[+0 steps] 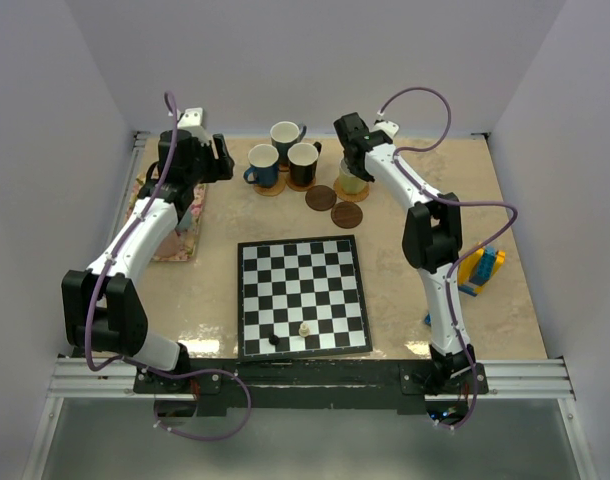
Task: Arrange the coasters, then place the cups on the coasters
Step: Place the cup on the coaster.
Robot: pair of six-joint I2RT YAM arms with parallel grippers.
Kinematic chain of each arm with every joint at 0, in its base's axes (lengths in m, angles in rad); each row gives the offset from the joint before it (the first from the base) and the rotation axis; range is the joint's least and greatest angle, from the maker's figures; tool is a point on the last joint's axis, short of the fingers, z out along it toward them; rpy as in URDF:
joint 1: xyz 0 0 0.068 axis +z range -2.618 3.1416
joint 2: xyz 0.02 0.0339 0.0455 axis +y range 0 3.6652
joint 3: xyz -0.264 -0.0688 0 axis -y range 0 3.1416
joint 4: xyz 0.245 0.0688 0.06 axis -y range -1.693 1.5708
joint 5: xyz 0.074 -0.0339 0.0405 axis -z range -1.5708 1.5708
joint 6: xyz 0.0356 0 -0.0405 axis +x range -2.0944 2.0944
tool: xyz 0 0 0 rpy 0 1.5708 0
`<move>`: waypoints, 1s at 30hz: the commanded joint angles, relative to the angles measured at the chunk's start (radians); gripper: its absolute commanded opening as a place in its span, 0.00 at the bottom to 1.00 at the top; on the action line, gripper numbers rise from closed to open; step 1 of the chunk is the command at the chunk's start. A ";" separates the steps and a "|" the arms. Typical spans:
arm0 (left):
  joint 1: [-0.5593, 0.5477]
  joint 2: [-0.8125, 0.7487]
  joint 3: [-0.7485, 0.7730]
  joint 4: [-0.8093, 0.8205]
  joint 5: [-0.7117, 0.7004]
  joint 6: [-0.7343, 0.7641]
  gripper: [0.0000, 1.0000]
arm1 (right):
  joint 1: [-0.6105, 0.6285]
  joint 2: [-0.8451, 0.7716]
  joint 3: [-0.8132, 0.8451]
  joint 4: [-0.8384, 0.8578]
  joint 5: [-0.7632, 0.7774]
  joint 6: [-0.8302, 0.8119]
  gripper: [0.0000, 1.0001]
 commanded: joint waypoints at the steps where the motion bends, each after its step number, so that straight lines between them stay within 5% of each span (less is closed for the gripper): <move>1: 0.009 -0.004 0.039 0.024 -0.005 0.024 0.71 | -0.002 -0.037 0.023 0.053 0.053 0.038 0.00; 13: 0.015 -0.015 0.030 0.026 -0.007 0.026 0.71 | -0.005 -0.037 -0.008 0.061 0.033 0.041 0.01; 30: 0.018 -0.021 0.024 0.029 -0.001 0.024 0.72 | -0.011 -0.042 -0.006 0.078 0.006 0.017 0.36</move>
